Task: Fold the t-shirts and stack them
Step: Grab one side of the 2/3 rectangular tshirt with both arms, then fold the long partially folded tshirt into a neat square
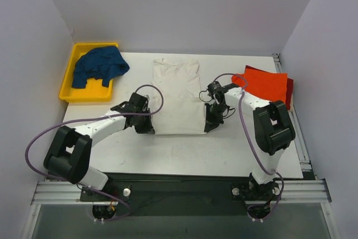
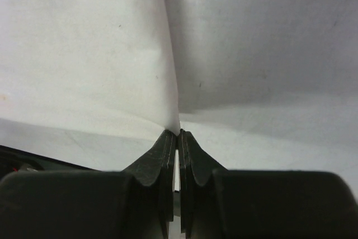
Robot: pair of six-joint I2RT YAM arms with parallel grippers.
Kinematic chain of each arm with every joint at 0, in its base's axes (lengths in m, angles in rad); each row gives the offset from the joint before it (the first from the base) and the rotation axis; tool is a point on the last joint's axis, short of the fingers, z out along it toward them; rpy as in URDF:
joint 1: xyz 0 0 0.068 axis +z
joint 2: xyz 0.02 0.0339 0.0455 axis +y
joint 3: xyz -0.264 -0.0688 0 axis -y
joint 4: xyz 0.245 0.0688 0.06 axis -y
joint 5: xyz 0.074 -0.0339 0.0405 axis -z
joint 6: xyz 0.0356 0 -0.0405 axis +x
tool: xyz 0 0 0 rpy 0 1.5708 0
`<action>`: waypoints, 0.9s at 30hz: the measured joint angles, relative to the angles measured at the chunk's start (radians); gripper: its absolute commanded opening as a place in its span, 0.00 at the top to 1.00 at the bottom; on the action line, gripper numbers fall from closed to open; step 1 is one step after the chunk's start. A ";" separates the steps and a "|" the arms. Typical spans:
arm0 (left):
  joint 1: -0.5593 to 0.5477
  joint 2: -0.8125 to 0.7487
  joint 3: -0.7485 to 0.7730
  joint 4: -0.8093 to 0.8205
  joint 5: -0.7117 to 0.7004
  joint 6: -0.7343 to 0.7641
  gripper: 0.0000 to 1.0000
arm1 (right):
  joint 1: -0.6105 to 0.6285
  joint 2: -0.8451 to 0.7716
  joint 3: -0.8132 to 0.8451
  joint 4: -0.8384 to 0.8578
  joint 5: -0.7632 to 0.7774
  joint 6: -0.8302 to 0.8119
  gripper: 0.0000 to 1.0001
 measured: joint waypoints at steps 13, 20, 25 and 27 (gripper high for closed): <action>-0.134 -0.382 -0.105 -0.205 -0.040 -0.111 1.00 | 0.114 -0.324 -0.129 -0.100 0.011 0.050 1.00; -0.208 -0.599 -0.124 -0.351 -0.037 -0.200 1.00 | 0.175 -0.510 -0.198 -0.167 0.014 0.110 1.00; -0.251 -0.713 -0.097 -0.467 -0.034 -0.263 1.00 | 0.219 -0.634 -0.192 -0.230 0.016 0.157 1.00; -0.252 -0.740 -0.063 -0.500 -0.035 -0.282 1.00 | 0.223 -0.660 -0.164 -0.262 0.018 0.171 1.00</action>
